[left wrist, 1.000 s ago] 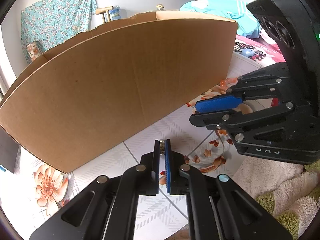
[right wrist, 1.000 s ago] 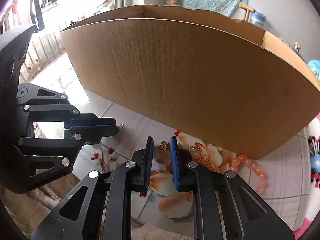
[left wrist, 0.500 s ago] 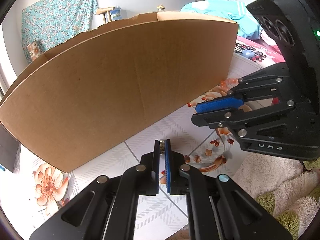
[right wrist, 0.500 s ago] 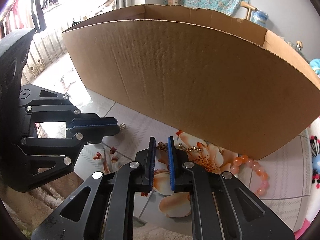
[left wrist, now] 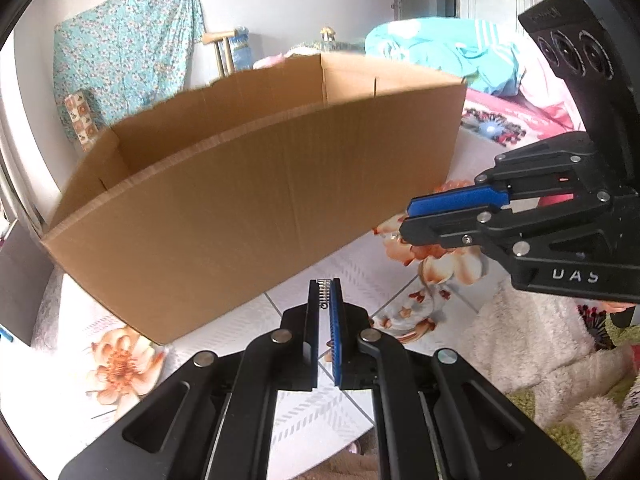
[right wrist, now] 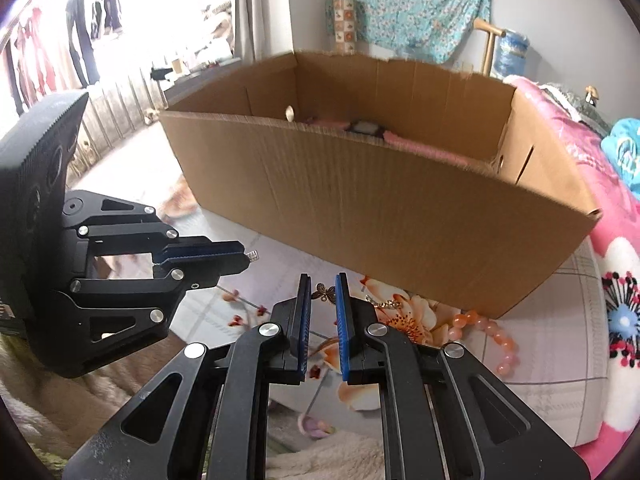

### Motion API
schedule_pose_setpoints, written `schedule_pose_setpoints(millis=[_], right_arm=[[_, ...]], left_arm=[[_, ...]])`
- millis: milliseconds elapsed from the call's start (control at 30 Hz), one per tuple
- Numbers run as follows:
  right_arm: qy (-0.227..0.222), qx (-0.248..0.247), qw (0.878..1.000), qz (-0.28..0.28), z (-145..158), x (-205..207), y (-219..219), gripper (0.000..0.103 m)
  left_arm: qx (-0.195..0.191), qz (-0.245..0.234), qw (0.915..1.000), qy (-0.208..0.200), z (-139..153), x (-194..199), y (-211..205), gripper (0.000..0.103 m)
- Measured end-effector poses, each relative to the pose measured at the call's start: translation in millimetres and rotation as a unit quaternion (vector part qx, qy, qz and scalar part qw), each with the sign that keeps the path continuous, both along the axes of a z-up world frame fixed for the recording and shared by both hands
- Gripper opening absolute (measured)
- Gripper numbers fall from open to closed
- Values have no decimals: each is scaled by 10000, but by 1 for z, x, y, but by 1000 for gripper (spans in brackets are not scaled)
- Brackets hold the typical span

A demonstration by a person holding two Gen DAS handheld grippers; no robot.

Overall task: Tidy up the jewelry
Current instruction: 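Lift the held gold pieces with both grippers toward the box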

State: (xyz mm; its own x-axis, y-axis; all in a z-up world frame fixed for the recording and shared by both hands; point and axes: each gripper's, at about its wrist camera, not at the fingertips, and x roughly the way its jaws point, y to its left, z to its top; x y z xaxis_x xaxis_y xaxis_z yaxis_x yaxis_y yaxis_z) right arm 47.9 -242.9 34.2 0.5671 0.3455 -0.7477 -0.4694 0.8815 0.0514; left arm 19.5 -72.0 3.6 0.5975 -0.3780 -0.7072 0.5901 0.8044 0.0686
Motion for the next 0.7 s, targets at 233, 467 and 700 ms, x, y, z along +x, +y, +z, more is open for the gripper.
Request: schedule_pose_setpoints(millis=[233, 467, 700], right_arm=[[-443, 558, 9975, 37, 48, -11, -19, 10], [-795, 890, 9928, 88, 96, 19, -34, 10], [319, 957, 9949, 82, 89, 107, -31, 10]], left_arm=[[-440, -150, 9981, -407, 51, -16, 6, 4], [-538, -153, 9943, -909, 95, 6, 3, 4], [-636, 31, 9970, 448, 80, 98, -3, 4]])
